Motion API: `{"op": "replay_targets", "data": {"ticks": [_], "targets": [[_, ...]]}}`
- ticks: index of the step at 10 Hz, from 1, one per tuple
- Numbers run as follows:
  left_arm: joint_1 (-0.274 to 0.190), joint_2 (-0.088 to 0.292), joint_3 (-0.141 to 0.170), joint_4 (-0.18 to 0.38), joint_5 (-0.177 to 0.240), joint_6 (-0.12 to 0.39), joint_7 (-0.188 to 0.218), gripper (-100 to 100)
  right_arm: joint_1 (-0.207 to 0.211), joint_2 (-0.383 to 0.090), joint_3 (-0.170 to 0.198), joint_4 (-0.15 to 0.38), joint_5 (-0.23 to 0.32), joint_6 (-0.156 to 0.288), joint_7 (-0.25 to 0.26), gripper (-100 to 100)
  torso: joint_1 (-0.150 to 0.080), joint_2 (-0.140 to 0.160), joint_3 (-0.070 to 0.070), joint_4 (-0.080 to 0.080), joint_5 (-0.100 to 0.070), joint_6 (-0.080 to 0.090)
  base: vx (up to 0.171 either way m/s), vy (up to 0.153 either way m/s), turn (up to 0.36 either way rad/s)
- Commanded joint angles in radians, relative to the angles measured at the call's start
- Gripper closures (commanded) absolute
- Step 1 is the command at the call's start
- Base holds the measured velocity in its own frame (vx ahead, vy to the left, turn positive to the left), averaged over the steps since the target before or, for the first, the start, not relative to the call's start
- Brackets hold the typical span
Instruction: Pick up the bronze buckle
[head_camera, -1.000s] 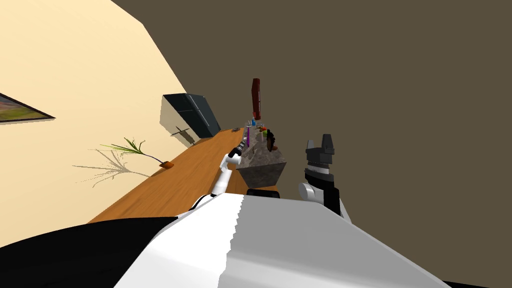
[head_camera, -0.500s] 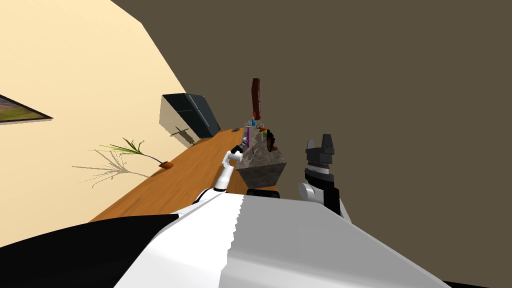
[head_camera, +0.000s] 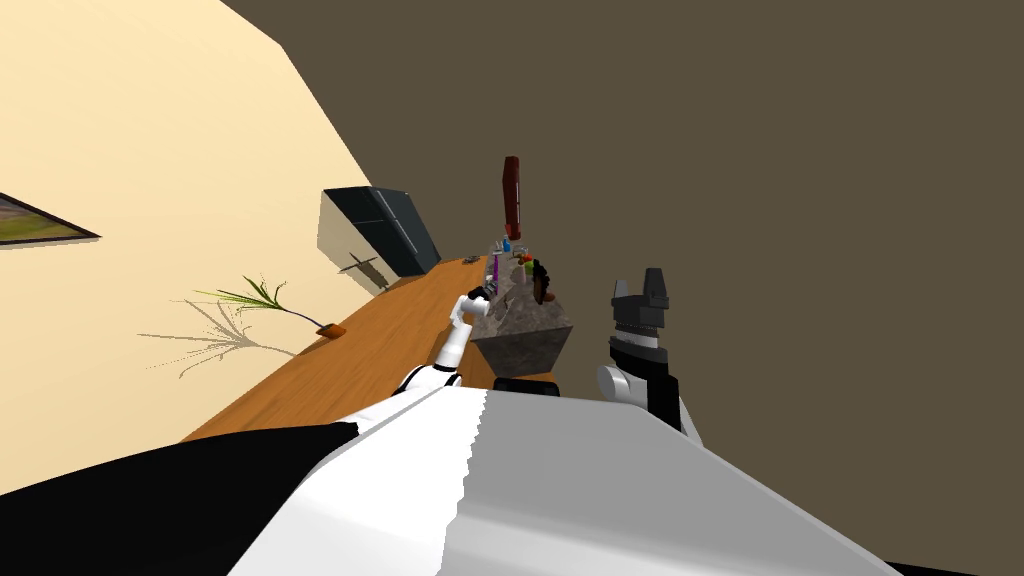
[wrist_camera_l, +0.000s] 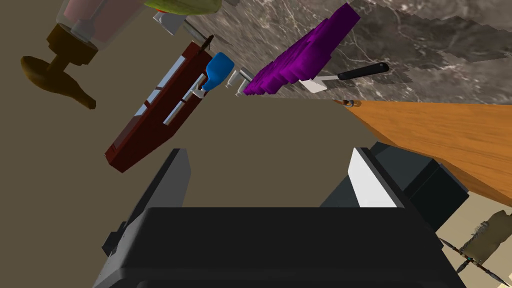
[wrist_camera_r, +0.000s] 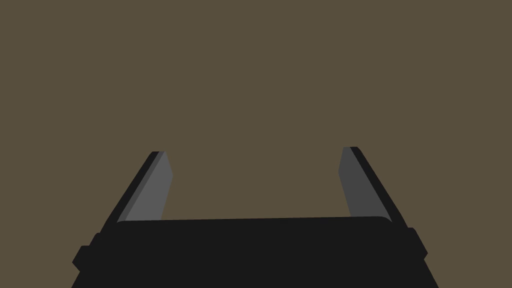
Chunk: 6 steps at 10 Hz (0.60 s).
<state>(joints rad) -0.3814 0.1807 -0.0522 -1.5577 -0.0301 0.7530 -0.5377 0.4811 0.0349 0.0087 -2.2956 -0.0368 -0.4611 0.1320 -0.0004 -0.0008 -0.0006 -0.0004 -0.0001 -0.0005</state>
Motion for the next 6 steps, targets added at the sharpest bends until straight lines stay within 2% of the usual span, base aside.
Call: {"op": "replay_targets", "data": {"ticks": [1,2,3,4,5,6], "targets": [[-0.050,-0.003,-0.003,0.050,-0.005,0.050,-0.019,-100,0.000,0.000,0.000,0.000,0.000,0.000,0.000,0,0.000,0.000,0.000,0.000,0.000,0.000,0.011,-0.005,-0.003],[-0.055,-0.003,-0.003,0.055,-0.005,0.079,-0.019,-100,0.000,0.000,0.000,0.000,0.000,0.000,0.000,0,0.000,0.000,0.000,0.000,0.000,0.000,0.011,-0.004,-0.004],[-0.096,-0.007,-0.006,0.090,-0.010,0.113,-0.035,-100,0.000,0.000,0.000,0.000,0.000,0.000,0.000,0,0.000,0.000,0.000,0.000,0.000,0.000,0.015,-0.004,-0.001],[-0.097,-0.007,-0.006,0.096,-0.010,0.135,-0.035,-100,0.000,0.000,0.000,0.000,0.000,0.000,0.000,0,0.000,0.000,0.000,0.000,0.000,0.000,0.012,-0.004,-0.005],[-0.139,-0.013,-0.009,0.135,-0.016,0.167,-0.051,-100,0.000,0.000,0.000,0.000,0.000,0.000,0.000,0,0.000,0.000,0.000,0.000,0.000,0.000,0.011,-0.005,-0.001],[-0.139,-0.013,-0.009,0.137,-0.016,0.190,-0.051,-100,0.000,0.000,0.000,0.000,0.000,0.000,0.000,0,0.000,0.000,0.000,0.000,0.000,0.000,0.011,-0.003,-0.004]]}}
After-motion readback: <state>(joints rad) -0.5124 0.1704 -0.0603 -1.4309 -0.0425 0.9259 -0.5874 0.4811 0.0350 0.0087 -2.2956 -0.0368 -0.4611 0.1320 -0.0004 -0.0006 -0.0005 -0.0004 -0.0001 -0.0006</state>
